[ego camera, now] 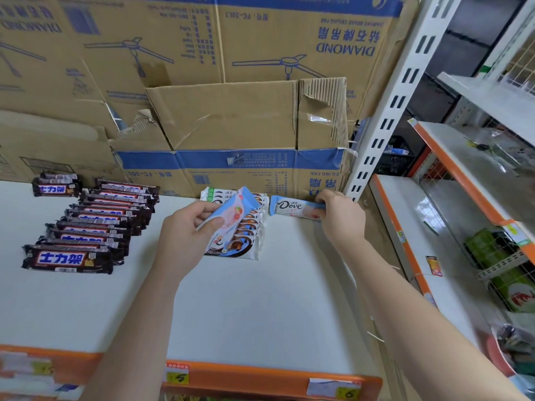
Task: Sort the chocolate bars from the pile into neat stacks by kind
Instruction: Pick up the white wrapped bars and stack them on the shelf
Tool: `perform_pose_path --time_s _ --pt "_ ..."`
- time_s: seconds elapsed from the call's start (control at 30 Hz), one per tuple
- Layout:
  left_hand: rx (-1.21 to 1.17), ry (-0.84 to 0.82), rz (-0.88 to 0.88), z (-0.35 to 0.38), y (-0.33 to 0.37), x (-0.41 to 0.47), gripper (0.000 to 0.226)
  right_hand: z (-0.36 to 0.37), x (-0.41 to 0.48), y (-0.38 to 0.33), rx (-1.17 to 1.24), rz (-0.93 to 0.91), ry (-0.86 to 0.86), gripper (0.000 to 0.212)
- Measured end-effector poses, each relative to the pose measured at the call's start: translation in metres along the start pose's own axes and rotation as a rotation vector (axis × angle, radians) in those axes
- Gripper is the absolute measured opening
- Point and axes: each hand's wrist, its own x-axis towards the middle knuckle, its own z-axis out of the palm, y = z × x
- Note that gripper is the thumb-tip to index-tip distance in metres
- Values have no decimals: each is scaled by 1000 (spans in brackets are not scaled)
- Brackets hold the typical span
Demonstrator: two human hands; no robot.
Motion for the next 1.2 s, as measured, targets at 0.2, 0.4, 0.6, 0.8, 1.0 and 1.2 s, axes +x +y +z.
perform_pose_path --time_s 0.2,0.4,0.6,0.8,1.0,1.2 --pt "3 6 -1 1 4 1 19 7 -2 2 23 -40 34 23" --pt "-18 -8 24 -1 8 1 18 12 -9 2 35 -71 94 17" --pt "-93 -114 109 2 35 20 27 6 -31 5 135 -72 137 15" --pt "42 -292 221 49 66 54 17 2 -76 16 185 -82 69 8" --pt "305 -471 329 103 79 65 21 4 -94 23 157 -128 37 11" --pt "586 -499 387 134 64 73 31 6 -97 23 146 -124 62 16"
